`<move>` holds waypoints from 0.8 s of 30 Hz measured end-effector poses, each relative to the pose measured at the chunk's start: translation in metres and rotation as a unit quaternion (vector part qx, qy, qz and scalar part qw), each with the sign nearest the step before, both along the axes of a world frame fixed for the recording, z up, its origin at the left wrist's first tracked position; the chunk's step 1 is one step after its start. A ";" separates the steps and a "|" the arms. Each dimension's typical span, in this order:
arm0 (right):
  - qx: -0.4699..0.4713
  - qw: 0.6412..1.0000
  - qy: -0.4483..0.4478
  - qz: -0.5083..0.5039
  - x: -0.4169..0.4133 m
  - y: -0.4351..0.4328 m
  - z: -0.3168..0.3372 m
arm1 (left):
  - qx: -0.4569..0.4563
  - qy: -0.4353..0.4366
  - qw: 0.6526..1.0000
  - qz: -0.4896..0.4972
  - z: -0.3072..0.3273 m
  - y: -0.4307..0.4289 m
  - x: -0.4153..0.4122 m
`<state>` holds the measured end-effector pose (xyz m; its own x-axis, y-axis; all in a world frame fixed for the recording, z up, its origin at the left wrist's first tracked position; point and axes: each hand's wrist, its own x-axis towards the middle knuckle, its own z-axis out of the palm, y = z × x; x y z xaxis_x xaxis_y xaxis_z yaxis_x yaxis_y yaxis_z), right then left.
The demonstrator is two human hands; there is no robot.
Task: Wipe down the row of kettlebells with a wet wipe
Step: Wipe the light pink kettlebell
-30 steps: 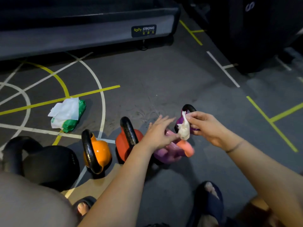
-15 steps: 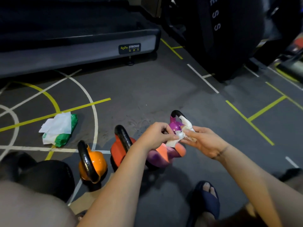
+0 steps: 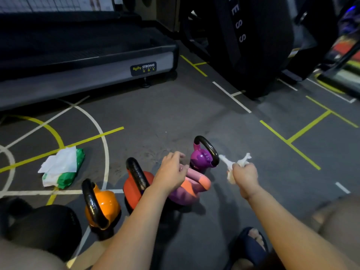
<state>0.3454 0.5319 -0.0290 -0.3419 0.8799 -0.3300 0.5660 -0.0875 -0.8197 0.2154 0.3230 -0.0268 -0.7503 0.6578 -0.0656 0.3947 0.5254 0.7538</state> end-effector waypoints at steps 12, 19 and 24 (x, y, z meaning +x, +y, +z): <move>-0.156 0.970 0.062 0.178 0.031 -0.068 -0.056 | -0.185 0.057 0.971 -0.138 -0.034 0.018 -0.013; -0.056 0.977 0.061 0.198 0.041 -0.049 -0.081 | -0.215 0.039 0.968 -0.122 -0.037 0.032 -0.004; -0.054 0.976 0.110 0.181 0.030 -0.053 -0.087 | -0.200 0.026 0.974 -0.108 -0.040 0.033 -0.004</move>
